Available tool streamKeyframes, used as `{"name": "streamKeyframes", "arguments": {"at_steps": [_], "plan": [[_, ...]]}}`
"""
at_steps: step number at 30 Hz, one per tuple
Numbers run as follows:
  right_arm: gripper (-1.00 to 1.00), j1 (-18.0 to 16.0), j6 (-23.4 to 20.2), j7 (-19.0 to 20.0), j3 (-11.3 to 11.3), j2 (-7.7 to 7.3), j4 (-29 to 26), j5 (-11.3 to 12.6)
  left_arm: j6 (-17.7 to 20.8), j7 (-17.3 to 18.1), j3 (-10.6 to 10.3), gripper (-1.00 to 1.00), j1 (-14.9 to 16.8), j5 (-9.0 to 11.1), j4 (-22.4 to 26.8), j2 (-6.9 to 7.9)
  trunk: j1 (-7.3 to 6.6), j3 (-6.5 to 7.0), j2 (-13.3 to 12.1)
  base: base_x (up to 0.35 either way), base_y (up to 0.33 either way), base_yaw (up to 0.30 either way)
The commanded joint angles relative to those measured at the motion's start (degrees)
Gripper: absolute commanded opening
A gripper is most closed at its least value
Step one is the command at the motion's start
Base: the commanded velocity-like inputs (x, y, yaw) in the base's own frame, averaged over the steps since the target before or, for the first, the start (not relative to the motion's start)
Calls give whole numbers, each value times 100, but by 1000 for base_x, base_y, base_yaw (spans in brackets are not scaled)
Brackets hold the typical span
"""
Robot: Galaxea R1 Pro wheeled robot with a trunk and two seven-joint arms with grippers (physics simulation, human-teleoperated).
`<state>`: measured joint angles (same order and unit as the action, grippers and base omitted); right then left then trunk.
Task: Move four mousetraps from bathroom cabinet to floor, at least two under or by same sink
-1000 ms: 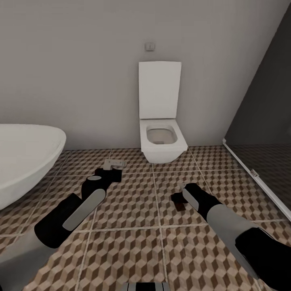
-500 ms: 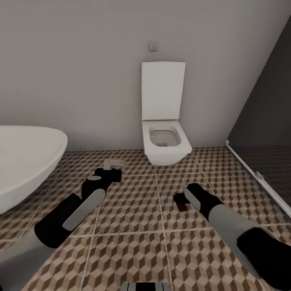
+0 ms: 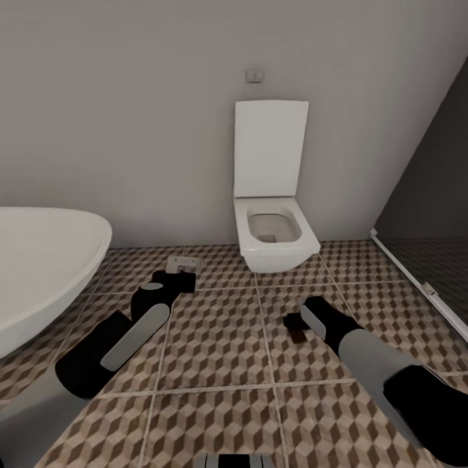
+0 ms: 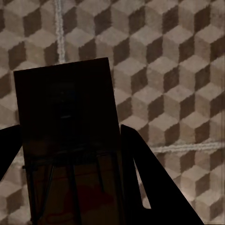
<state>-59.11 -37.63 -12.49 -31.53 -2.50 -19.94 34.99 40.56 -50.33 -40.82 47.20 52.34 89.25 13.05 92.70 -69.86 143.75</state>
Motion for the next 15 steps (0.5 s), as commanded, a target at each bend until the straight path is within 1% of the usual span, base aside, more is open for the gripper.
{"name": "streamKeyframes", "arguments": {"at_steps": [1,6,15], "plan": [[-100,-3,-16,-51,-39,-16,31,82,4,-56,-14,-100,8,48,8,4,1,-5,2,180,-85,0],[-100,-4,-14,-51,-38,-83,162,85,4,-56,-18,-100,8,48,10,4,1,-5,2,109,-56,0],[-100,-4,-8,-51,-38,-109,202,91,-4,-56,-22,-100,8,48,15,3,1,-5,2,19,-10,0]]}}
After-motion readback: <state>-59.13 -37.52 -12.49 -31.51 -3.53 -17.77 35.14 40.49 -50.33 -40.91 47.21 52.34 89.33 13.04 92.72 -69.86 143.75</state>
